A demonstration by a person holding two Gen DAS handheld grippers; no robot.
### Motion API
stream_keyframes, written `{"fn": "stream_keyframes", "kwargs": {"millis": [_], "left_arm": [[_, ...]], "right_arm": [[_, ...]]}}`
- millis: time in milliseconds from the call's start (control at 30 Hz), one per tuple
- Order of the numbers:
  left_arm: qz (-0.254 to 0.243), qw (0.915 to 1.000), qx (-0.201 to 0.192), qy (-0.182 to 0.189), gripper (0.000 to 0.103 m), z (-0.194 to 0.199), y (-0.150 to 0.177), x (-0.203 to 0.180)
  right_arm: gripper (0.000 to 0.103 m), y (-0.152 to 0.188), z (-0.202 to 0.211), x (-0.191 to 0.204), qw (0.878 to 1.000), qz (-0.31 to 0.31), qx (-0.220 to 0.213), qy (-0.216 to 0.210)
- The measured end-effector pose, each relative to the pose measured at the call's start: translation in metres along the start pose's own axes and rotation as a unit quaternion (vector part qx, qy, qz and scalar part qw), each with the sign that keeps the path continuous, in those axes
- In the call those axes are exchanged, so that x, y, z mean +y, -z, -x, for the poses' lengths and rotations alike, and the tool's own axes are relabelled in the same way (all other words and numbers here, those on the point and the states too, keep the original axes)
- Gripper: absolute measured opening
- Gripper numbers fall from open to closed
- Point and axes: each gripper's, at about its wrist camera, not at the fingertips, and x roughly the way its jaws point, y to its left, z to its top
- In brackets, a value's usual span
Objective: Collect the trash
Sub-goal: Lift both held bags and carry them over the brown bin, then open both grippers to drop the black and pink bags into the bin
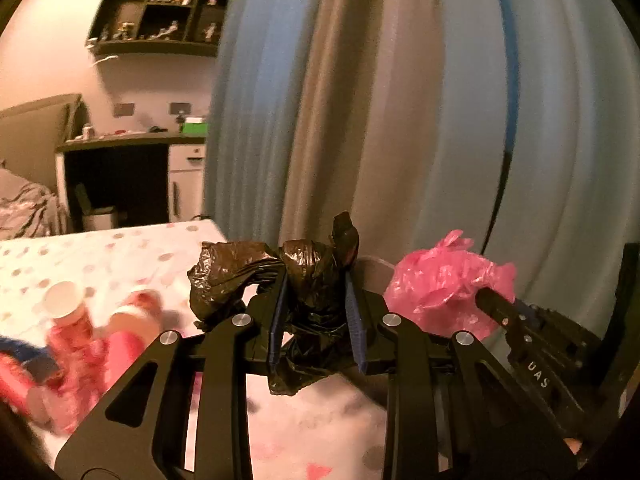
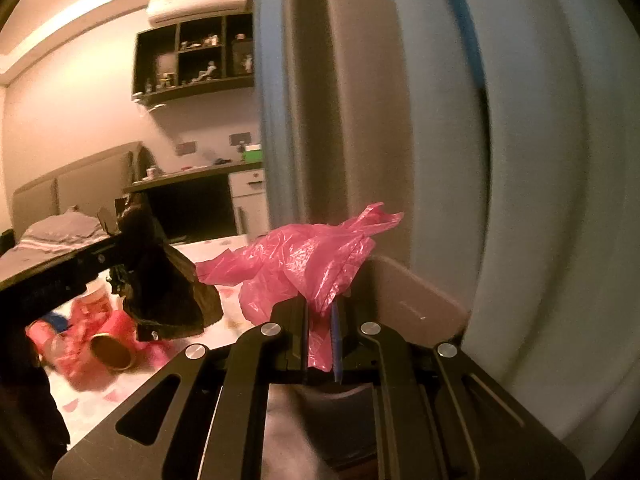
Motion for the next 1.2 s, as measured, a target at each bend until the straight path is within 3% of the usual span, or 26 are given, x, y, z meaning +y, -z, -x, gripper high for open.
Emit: {"fn": "stream_keyframes", "kwargs": {"millis": [367, 833, 967, 1033, 1067, 1200], "left_arm": [[-0.012, 0.9991, 0.029, 0.028, 0.028, -0.074, 0.003, -0.031], [0.003, 0.9954, 0.069, 0.066, 0.03, -0.133, 0.012, -0.039], [0.015, 0.9929, 0.08, 0.087, 0.035, -0.142, 0.016, -0.037], [0.03, 0.9912, 0.084, 0.097, 0.045, -0.145, 0.016, -0.034], [0.044, 0.9899, 0.085, 0.105, 0.054, -0.147, 0.017, -0.031], [0.063, 0.9884, 0.089, 0.106, 0.064, -0.148, 0.019, -0.024]], "right_arm": [[0.01, 0.001, -0.041, -0.026, 0.999, -0.013, 0.012, 0.037], [0.01, 0.006, -0.083, -0.033, 0.998, -0.02, 0.038, 0.041], [0.013, 0.009, -0.089, -0.035, 0.998, -0.026, 0.045, 0.038], [0.016, 0.006, -0.091, -0.038, 0.998, -0.027, 0.045, 0.039], [0.025, 0.006, -0.092, -0.038, 0.998, -0.026, 0.045, 0.039], [0.029, 0.007, -0.091, -0.039, 0.998, -0.025, 0.044, 0.042]]}}
